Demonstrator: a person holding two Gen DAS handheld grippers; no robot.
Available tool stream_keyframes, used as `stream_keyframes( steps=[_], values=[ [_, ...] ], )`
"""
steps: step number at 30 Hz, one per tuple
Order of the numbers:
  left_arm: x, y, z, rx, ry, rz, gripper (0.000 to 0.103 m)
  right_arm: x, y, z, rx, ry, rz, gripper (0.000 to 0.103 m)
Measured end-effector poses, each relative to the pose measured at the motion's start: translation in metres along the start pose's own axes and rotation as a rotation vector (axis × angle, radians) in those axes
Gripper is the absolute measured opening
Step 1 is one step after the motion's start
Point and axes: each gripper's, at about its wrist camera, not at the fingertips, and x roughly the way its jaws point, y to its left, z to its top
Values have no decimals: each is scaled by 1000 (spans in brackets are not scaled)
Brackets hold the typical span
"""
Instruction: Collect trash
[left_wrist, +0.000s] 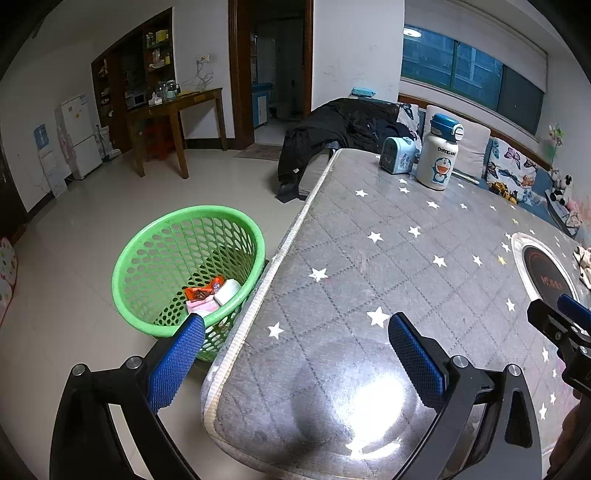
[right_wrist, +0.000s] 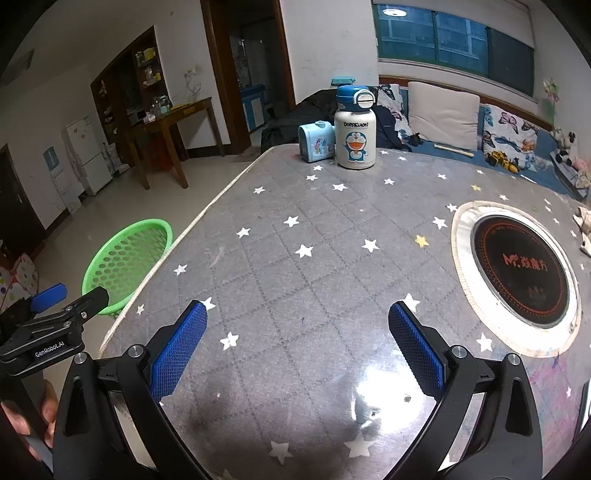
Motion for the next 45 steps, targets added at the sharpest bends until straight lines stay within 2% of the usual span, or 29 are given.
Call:
stream_keyframes(
  steps=[45],
  values=[
    [7, -5, -2, 4, 13, -5, 96, 3, -1, -1, 10, 13, 8, 98]
  ],
)
